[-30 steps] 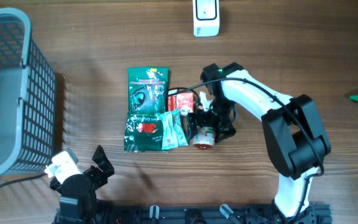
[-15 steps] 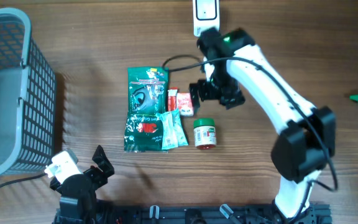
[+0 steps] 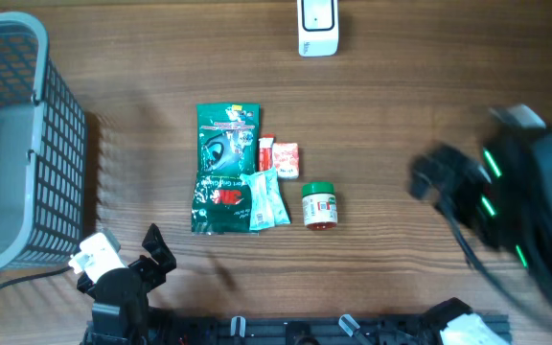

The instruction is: Scan the item barcode

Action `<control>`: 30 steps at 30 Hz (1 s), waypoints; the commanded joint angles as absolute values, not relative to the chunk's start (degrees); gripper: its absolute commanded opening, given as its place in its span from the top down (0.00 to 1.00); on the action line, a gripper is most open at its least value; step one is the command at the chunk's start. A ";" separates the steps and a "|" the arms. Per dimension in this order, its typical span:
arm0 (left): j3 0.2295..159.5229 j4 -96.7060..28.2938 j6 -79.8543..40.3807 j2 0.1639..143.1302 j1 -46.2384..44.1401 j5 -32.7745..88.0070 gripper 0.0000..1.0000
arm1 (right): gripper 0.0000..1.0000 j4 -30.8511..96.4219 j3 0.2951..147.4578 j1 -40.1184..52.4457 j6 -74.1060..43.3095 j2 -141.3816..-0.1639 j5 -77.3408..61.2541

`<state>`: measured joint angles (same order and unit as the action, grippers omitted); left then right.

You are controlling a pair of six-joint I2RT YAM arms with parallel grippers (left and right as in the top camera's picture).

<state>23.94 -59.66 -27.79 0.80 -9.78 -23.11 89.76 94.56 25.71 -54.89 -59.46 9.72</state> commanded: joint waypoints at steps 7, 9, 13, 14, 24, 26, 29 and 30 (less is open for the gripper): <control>23.57 -59.53 -28.38 0.38 -9.47 -23.86 0.00 | 0.00 49.84 50.65 25.80 -77.03 -54.87 -13.58; 23.57 -59.53 -28.36 0.38 -9.47 -23.88 0.00 | 0.00 46.41 47.72 25.80 -84.20 -60.25 -18.13; 23.57 -59.53 -28.36 0.38 -9.47 -23.88 0.00 | 0.01 34.81 47.03 25.78 -88.71 -74.39 -27.53; 23.57 -59.53 -28.36 0.38 -9.47 -23.86 0.00 | 0.00 31.92 47.03 25.78 -88.99 -77.30 -29.54; 23.57 -59.53 -28.36 0.38 -9.47 -23.88 0.00 | 0.00 28.49 47.03 23.07 -88.03 -92.03 -39.11; 23.57 -59.53 -28.36 0.38 -9.47 -23.86 0.00 | 0.00 27.88 47.03 21.61 -86.21 -91.35 -39.48; 23.57 -59.53 -28.36 0.38 -9.47 -23.86 0.00 | 0.00 27.86 47.03 18.04 -82.87 -88.31 -37.50; 23.57 -59.53 -28.36 0.38 -9.47 -23.86 0.00 | 0.00 27.88 47.03 17.28 -81.21 -87.26 -36.56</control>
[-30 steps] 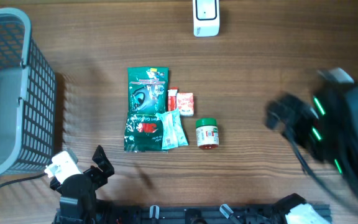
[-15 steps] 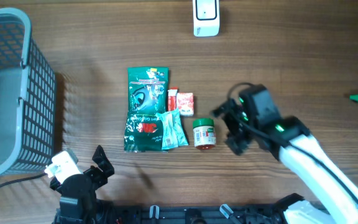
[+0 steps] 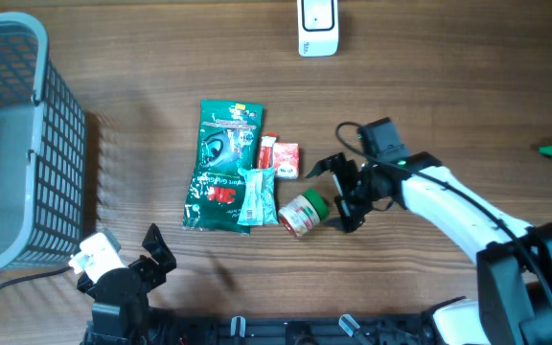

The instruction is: Scan the item barcode

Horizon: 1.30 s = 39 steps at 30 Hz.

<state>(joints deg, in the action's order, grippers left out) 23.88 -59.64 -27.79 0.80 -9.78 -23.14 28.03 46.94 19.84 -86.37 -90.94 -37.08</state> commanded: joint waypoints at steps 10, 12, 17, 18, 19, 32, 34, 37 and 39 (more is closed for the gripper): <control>23.57 -59.53 -28.36 0.38 -9.47 -23.88 0.00 | 0.00 36.40 47.18 14.85 -71.31 -72.10 -31.07; 23.57 -59.53 -28.36 0.38 -9.47 -23.88 0.00 | 0.00 42.65 47.18 14.70 -72.25 -69.49 -29.50; 23.57 -59.53 -28.36 0.38 -9.47 -23.88 0.00 | 0.00 54.37 47.18 14.55 -79.90 -67.51 -31.22; 23.57 -59.53 -28.36 0.38 -9.47 -23.88 0.00 | 0.00 55.46 47.11 14.55 -81.25 -67.61 -32.03; 23.57 -59.53 -28.36 0.38 -9.47 -23.88 0.00 | 0.00 56.12 47.11 14.57 -82.21 -67.66 -32.27; 23.57 -59.53 -28.38 0.38 -9.47 -23.88 0.00 | 0.00 40.75 39.81 14.61 -102.15 -67.77 -36.64; 23.57 -59.53 -28.36 0.38 -9.47 -23.86 0.00 | 0.00 37.32 37.08 14.76 -105.01 -67.77 -37.89; 23.57 -59.53 -28.38 0.38 -9.47 -23.88 0.00 | 0.00 29.26 31.59 16.32 -111.61 -67.79 -40.77; 23.57 -59.53 -28.38 0.38 -9.47 -23.88 0.00 | 0.00 24.43 29.69 17.50 -114.21 -67.79 -41.67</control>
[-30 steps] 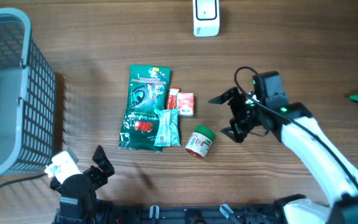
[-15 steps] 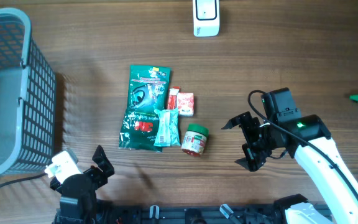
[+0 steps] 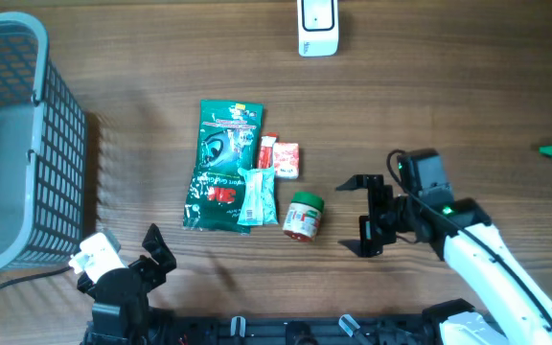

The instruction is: Scan the item barcode

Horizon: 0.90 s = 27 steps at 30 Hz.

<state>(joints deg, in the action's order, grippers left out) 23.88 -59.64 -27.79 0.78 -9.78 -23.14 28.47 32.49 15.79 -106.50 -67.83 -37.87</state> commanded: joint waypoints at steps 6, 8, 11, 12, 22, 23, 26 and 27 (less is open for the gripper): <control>23.57 -59.53 -28.36 0.38 -9.47 -23.86 0.00 | 0.00 16.19 27.99 21.63 -118.61 -68.99 -39.00; 23.57 -59.53 -28.36 0.38 -9.47 -23.88 0.00 | 0.00 14.04 27.99 22.17 -118.63 -69.76 -39.03; 23.57 -59.53 -28.36 0.38 -9.47 -23.86 0.00 | 0.00 10.94 27.99 22.35 -118.61 -72.14 -39.03; 23.57 -59.53 -28.36 0.38 -9.47 -23.86 0.00 | 0.00 10.74 27.99 22.35 -118.61 -72.95 -39.03; 23.57 -59.53 -28.36 0.38 -9.47 -23.88 0.00 | 0.00 4.58 27.99 22.68 -118.61 -82.85 -42.46; 23.57 -59.53 -28.38 0.38 -9.47 -23.88 0.00 | 0.00 4.23 27.99 22.79 -118.63 -83.42 -42.48; 23.57 -59.53 -28.36 0.38 -9.47 -23.88 0.00 | 0.00 3.70 28.01 23.11 -118.63 -85.52 -41.76; 23.57 -59.53 -28.38 0.38 -9.47 -23.88 0.00 | 0.00 3.73 27.99 23.24 -118.61 -85.91 -40.77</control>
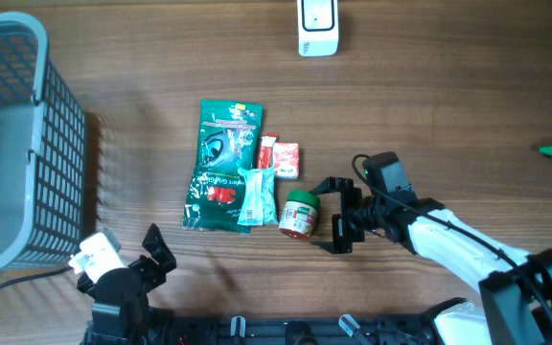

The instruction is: Scan the item barcode

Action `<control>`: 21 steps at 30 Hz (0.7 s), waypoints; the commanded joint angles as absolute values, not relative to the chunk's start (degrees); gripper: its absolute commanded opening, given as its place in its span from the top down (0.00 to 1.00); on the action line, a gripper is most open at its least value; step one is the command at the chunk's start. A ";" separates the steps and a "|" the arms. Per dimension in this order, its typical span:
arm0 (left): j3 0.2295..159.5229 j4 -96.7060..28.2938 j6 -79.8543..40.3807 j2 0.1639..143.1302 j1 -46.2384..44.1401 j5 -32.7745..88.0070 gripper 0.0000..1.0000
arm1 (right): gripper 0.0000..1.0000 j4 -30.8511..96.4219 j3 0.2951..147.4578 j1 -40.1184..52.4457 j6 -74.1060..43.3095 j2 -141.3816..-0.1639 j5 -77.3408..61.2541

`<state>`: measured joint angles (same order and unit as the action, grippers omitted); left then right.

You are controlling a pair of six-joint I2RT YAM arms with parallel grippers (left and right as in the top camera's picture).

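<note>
A small jar with a green lid and a red label [299, 214] lies on its side on the wooden table, right of the packets. My right gripper [331, 215] is open just to the jar's right, its two black fingers spread toward the jar and nothing between them. The white barcode scanner [317, 26] stands at the table's far edge. My left gripper [153, 251] rests at the near left edge; its fingers are too small to read.
Two green packets [221, 165], a pale teal sachet [258, 195] and a small red box [285, 158] lie together left of the jar. A grey mesh basket [12, 144] fills the left side. A red and green bottle lies at the right edge.
My right gripper has moved left, from well right of the jar to right beside it, still open. The jar stays put. The left arm is unchanged.
At first the jar stood upright by the packets and my right arm was a blur at the right. Then the right gripper was at the jar, which lay tilted over. It then stood open farther right of the fallen jar, and now it is beside it again.
</note>
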<state>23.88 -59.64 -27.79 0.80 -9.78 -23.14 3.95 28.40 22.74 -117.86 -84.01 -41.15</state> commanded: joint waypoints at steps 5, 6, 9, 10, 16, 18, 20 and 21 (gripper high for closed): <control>23.57 -59.53 -28.38 0.38 -9.47 -23.88 0.00 | 0.00 2.57 27.99 25.87 -118.58 -86.43 -38.63; 23.57 -59.53 -28.36 0.38 -9.47 -23.88 0.00 | 0.00 1.65 27.99 26.44 -118.61 -86.43 -38.65; 23.57 -59.53 -28.38 0.38 -9.47 -23.88 0.00 | 0.00 -1.04 28.01 27.66 -118.61 -86.43 -38.65; 23.57 -59.53 -28.36 0.38 -9.47 -23.88 0.00 | 0.00 -1.52 28.01 27.88 -118.61 -86.43 -38.61; 23.57 -59.53 -28.36 0.38 -9.47 -23.88 0.00 | 0.00 -1.67 28.01 27.92 -118.63 -86.43 -37.91; 23.57 -59.53 -28.36 0.38 -9.47 -23.88 0.00 | 0.00 -1.67 28.01 27.94 -118.63 -86.43 -37.91; 23.57 -59.53 -28.36 0.38 -9.47 -23.86 0.00 | 0.00 -1.69 28.01 28.03 -118.50 -86.43 -37.91; 23.57 -59.53 -28.38 0.38 -9.47 -23.88 0.00 | 0.00 -1.69 28.01 28.16 -118.43 -86.43 -37.91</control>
<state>23.88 -59.64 -27.79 0.80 -9.78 -23.14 -1.41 28.36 27.68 -118.10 -85.60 -39.13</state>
